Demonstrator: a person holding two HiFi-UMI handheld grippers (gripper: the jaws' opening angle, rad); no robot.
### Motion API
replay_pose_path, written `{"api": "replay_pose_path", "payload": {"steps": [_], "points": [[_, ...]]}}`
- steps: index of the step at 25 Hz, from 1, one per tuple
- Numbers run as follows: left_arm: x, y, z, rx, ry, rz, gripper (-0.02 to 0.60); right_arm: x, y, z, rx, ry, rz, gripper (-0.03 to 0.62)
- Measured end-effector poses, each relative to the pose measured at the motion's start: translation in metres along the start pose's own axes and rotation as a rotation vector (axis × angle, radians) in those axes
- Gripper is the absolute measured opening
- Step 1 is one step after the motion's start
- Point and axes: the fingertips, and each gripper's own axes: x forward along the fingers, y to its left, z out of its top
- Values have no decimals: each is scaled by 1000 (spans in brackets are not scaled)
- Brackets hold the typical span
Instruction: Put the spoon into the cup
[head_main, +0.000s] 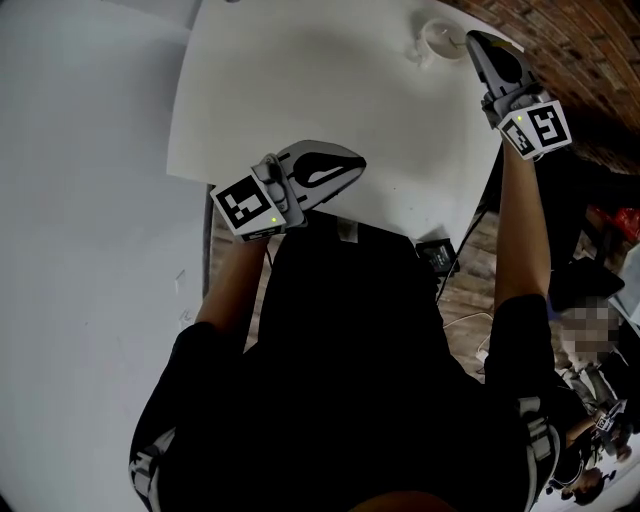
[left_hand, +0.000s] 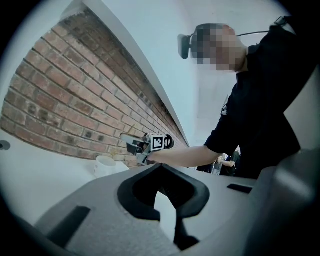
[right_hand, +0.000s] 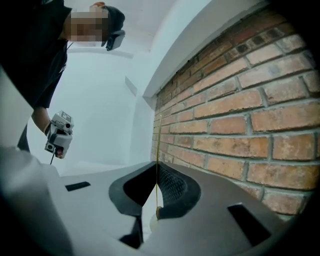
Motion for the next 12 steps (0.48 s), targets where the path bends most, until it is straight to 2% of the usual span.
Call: {"api": "replay_pose_path", "payload": {"steps": [5,12], "points": [[5,-1,-2,10,0,-19,17,12,-8,-29,10,22,-35,8],[0,-3,-2,1,0,-3,17,26,-8,-59,57,63,-45,8]]}}
